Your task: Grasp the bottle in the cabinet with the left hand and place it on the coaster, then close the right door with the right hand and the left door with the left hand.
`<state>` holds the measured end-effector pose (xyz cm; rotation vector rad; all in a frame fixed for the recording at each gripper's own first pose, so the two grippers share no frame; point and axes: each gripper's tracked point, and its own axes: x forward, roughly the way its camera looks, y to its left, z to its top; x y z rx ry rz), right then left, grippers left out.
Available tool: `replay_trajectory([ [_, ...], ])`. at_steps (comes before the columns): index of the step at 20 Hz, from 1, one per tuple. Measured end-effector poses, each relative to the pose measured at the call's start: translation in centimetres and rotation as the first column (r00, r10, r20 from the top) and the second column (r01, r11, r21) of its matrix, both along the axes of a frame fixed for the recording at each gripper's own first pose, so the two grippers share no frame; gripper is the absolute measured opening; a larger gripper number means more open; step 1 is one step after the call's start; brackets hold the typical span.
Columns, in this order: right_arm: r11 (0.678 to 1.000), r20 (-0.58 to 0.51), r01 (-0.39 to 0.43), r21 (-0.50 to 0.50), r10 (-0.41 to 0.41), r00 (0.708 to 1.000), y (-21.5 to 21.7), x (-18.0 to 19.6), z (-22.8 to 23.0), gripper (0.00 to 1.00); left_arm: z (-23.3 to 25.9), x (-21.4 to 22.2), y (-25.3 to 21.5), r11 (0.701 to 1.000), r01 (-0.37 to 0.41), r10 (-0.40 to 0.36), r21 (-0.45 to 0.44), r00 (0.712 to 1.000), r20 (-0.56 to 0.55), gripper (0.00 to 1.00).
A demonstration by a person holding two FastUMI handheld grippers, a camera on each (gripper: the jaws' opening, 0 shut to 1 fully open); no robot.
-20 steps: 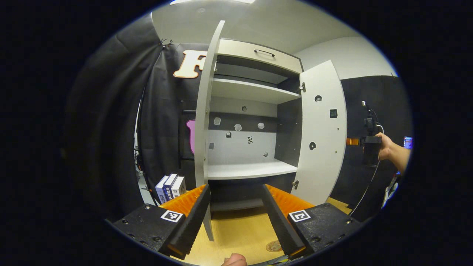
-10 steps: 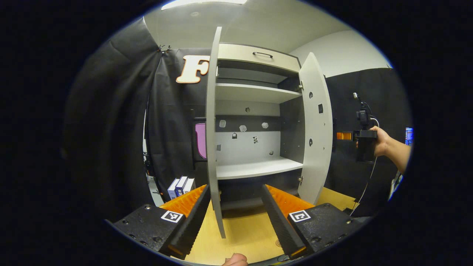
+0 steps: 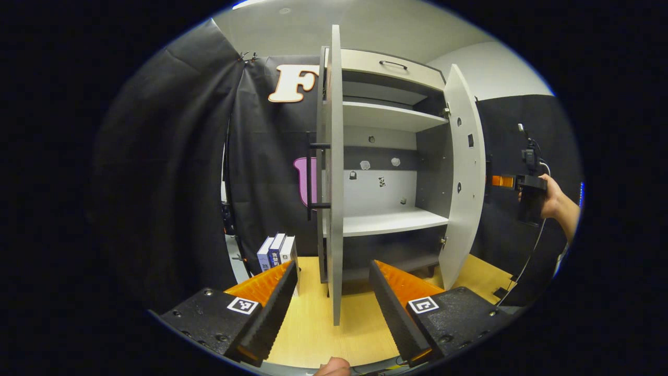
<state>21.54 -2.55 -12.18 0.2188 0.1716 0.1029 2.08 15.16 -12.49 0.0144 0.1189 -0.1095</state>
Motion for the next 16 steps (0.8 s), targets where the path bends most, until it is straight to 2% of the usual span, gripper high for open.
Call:
replay_trajectory([
  [7, 0.999, 0.006, -0.024, 0.025, 0.024, 1.000, 1.9, 0.8, -0.2, 0.93, -1.0, 2.3, 3.5, 0.999, -0.038, 0.039, 0.033, 0.999, -0.033, 0.89],
  [11, 0.997, 0.020, -0.061, 0.058, 0.059, 0.998, 4.7, 1.7, -0.5, 0.94, -2.1, 3.4, 6.0, 0.997, -0.056, 0.059, 0.046, 0.996, -0.063, 0.89],
  [16, 0.999, 0.016, -0.045, 0.028, 0.045, 0.999, 5.6, 2.3, -0.8, 0.94, -1.9, 6.7, 9.5, 0.994, -0.107, 0.108, 0.032, 0.992, -0.057, 0.89],
])
